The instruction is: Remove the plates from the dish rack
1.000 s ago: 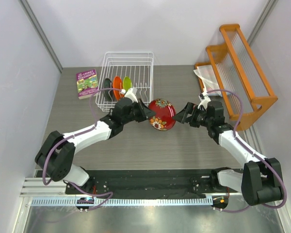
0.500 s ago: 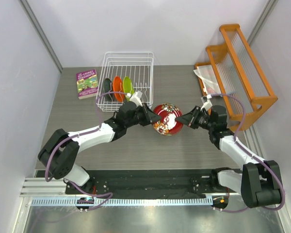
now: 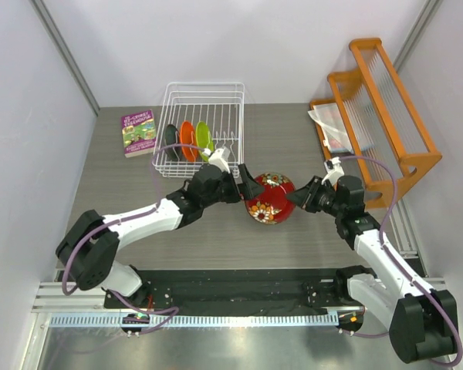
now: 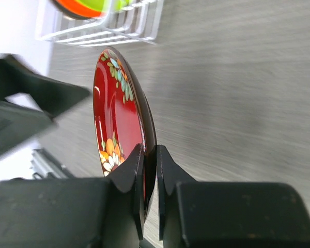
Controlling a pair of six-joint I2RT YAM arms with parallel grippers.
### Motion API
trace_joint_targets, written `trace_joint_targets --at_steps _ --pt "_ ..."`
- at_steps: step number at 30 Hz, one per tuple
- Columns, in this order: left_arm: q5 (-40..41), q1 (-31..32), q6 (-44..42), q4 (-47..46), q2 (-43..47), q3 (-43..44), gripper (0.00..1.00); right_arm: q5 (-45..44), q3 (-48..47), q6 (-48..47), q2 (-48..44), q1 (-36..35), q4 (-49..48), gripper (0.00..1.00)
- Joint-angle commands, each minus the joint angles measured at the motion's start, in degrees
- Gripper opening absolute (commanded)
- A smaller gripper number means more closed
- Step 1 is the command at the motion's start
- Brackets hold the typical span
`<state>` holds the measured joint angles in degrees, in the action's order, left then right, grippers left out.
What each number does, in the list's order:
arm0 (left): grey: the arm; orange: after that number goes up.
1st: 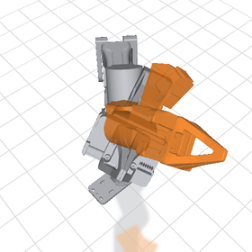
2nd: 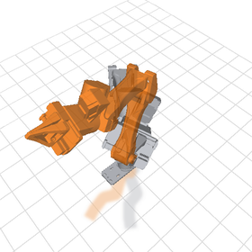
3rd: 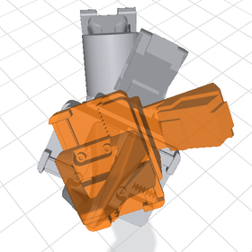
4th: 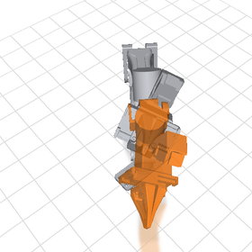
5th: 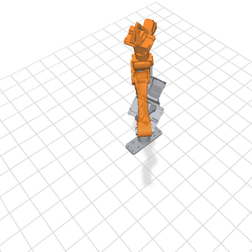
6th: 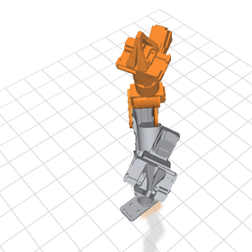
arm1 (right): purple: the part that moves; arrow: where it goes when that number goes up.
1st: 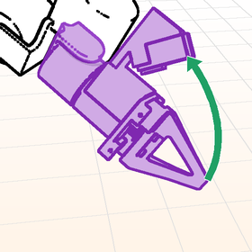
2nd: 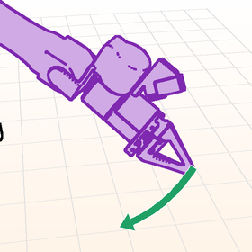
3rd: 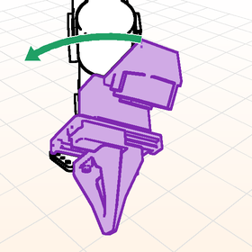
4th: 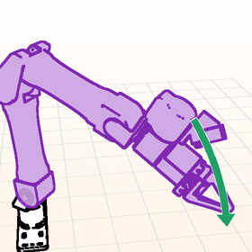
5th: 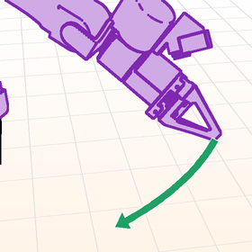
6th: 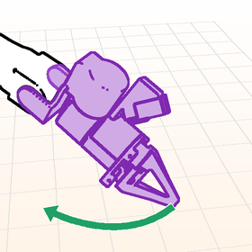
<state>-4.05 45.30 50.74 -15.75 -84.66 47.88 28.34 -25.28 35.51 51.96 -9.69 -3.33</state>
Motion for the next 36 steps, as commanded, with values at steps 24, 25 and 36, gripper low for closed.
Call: trace_joint_targets --at_steps 24,25,36 --pt "39.48 -4.16 -23.59 22.16 2.40 13.47 0.99 -5.13 -7.59 -8.96 22.29 -0.06 2.45 0.01" --pt "39.21 -4.95 -23.41 22.16 2.22 13.56 0.99 -5.83 -8.12 -8.96 23.78 -0.06 4.46 0.01" --pt "34.91 -9.87 -23.05 20.41 -2.60 16.02 0.99 -18.57 -13.48 -12.48 30.30 -0.85 14.23 0.20"
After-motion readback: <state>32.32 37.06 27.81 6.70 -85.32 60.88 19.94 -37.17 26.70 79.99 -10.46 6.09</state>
